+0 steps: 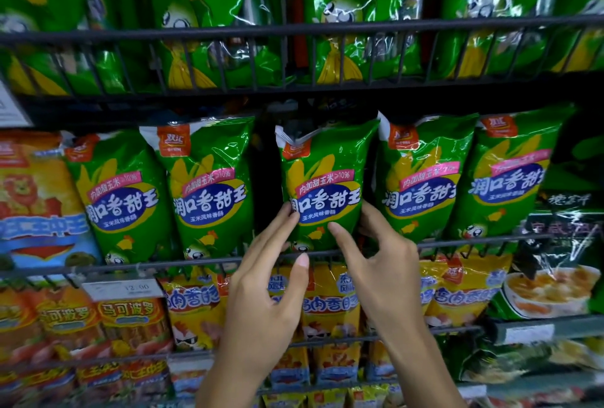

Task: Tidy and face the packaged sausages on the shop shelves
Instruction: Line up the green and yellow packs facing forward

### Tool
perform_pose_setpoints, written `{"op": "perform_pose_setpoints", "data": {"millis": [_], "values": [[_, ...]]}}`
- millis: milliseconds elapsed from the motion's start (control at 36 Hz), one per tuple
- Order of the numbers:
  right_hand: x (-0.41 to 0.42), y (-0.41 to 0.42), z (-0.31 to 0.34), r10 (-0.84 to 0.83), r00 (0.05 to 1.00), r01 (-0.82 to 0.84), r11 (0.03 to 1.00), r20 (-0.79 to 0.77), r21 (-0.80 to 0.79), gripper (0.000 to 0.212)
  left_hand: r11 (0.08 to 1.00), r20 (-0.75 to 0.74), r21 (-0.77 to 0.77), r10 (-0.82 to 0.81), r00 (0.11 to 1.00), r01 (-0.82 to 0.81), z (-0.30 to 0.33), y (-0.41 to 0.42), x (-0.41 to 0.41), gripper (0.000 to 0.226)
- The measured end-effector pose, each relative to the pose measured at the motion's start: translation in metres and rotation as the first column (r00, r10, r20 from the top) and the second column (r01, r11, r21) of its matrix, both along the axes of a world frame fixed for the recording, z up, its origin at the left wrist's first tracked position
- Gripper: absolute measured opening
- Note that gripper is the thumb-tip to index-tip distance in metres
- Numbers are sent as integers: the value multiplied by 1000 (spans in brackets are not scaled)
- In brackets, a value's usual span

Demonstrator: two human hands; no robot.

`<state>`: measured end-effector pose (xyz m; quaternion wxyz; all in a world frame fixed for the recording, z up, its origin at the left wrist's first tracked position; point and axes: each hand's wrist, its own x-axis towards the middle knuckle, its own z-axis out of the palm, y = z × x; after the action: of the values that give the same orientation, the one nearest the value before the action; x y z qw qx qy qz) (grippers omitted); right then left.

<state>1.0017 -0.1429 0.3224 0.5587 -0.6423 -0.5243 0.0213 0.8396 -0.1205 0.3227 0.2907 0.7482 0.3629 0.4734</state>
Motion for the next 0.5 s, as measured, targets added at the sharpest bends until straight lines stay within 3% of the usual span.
{"op": "perform_pose_setpoints", "data": {"millis": [139, 222, 278, 389, 500], "values": [[-10, -11, 0, -12, 996, 25, 987, -83, 157, 61, 1000, 16, 8, 21, 1000, -21, 2, -5, -4, 50], [-14, -19, 0, -30, 999, 34, 934, -15, 355, 52, 994, 35, 41, 104, 994, -105, 3, -7, -16, 44], [-19, -23, 0, 41, 999, -42, 909, 10, 414, 52, 980, 67, 39, 192, 979, -195, 2, -6, -29, 45], [-41, -18, 0, 254, 967, -241, 918, 1, 314, 56, 952, 91, 6, 303, 949, -305, 5, -5, -59, 47], [-65, -3, 0, 325, 946, -325, 942, 14, 78, 63, 947, 34, -5, 322, 946, -322, 9, 0, -84, 48]]}}
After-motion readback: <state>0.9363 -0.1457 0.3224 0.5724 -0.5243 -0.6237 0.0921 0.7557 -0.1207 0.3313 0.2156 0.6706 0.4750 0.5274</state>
